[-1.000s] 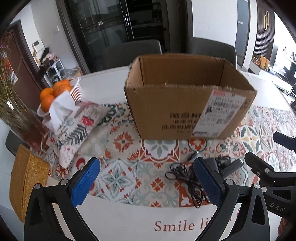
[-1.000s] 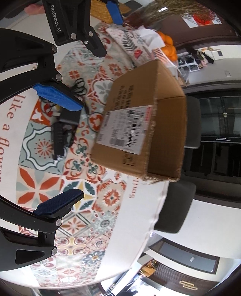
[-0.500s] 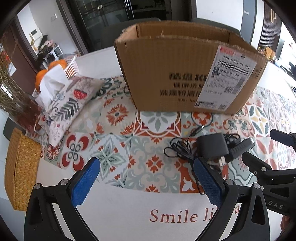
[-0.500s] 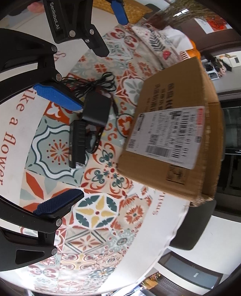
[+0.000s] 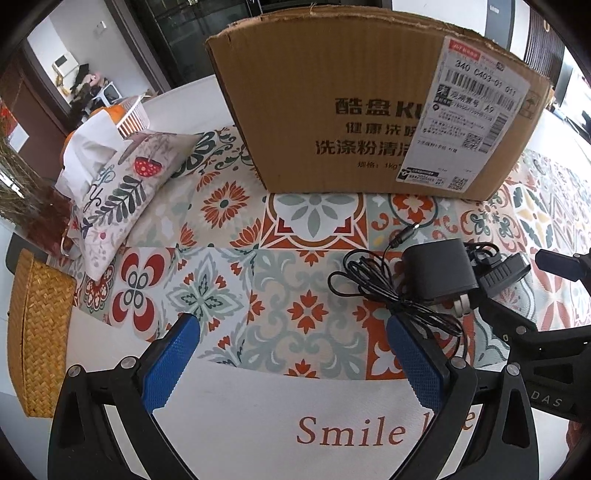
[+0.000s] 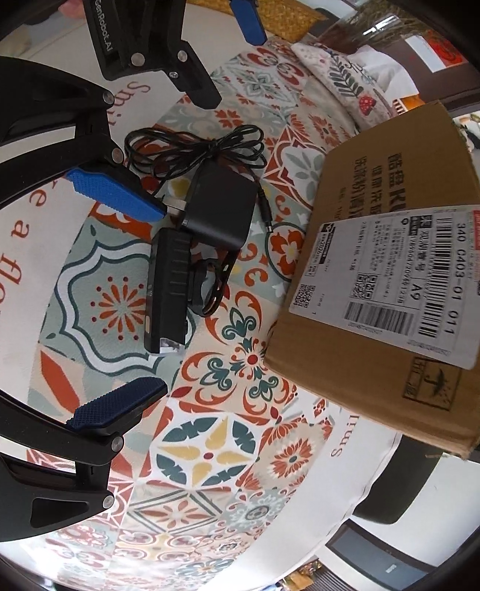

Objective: Organize rigid objects
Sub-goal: 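Move both grippers toward the black power adapter and black power bank, then grasp the black rectangular power bank with the right gripper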

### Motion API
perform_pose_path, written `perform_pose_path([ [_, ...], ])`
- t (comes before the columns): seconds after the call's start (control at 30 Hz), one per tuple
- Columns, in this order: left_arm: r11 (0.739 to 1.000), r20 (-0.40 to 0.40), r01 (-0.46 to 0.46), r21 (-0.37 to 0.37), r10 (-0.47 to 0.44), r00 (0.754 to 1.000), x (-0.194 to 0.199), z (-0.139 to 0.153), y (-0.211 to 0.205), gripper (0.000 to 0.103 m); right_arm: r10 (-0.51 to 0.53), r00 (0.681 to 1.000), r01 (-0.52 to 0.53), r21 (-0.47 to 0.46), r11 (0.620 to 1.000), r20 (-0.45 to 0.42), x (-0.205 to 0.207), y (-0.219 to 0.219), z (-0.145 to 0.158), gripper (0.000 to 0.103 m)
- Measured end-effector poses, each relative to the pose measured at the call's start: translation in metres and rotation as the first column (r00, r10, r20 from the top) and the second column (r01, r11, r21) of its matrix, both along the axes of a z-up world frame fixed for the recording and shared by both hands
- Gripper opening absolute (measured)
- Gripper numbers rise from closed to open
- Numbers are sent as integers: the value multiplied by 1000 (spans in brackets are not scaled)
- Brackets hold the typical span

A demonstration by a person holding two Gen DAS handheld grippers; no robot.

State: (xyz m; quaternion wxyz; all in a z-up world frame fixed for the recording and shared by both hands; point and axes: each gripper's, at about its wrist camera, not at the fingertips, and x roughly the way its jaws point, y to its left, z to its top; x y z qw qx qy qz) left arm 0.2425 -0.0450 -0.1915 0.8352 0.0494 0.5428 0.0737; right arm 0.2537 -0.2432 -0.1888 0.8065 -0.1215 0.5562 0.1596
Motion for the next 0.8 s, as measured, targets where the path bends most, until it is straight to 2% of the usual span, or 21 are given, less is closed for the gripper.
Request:
perform_pose_path([
  [0.3,1000,-3,-10,15,10,1000,4,-3,2,103,8,1000,-8,3,1000,-25,11,6,-14,81],
  [0.43,1000,-5,-10,18,10,1000,5,-3,2,103,16,999,-16,16,1000,-37,15,12,-19,73],
  [0.8,999,7,35,5,-35,999,2,7,-6,102,-34,999,34,30,999,-7,2,3,-16,73],
])
